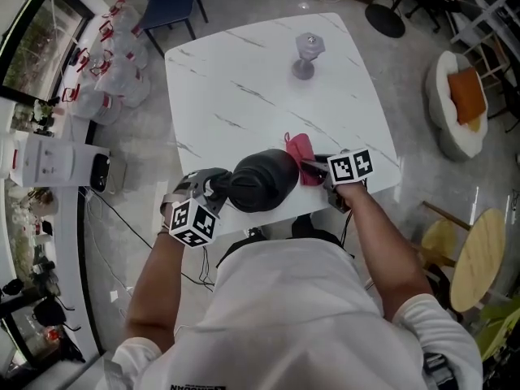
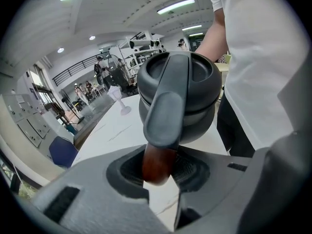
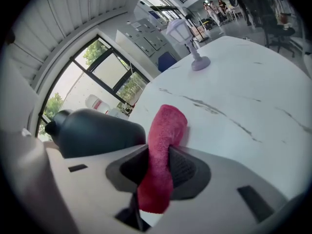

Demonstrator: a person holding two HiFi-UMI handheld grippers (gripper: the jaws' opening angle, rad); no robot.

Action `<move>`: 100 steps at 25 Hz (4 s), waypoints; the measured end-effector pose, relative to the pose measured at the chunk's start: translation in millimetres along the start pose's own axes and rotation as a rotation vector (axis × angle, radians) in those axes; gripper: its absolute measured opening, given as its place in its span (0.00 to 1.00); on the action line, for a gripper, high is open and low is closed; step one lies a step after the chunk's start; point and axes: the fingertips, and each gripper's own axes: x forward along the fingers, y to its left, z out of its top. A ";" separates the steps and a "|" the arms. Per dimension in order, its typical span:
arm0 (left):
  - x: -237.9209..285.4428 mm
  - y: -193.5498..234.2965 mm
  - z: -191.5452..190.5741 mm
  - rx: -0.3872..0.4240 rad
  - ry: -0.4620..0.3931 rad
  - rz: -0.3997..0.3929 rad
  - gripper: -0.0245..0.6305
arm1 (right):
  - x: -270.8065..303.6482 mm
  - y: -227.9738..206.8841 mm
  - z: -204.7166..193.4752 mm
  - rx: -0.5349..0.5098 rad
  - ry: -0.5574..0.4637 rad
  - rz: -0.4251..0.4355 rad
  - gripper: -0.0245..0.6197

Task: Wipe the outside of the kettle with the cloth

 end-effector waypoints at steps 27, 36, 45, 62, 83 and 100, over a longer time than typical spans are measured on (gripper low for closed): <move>-1.0 -3.8 40.5 0.388 -0.004 0.024 0.21 | -40.8 190.0 58.4 -0.450 0.168 0.373 0.22; 1.5 0.6 42.2 0.460 0.016 0.028 0.21 | -19.7 143.9 48.7 -0.335 0.253 0.350 0.22; 2.4 0.3 47.7 0.489 0.025 0.029 0.21 | -2.3 91.1 41.1 -0.221 0.292 0.314 0.22; 4.5 -1.4 62.2 0.567 0.043 0.031 0.21 | 10.9 17.7 20.2 -0.059 0.337 0.174 0.22; 8.9 0.9 73.9 0.633 0.122 0.038 0.22 | -50.5 200.8 46.5 -0.651 0.618 0.515 0.22; 7.3 -2.1 84.8 0.680 0.150 0.027 0.21 | 31.1 137.6 29.8 -0.676 1.032 0.386 0.22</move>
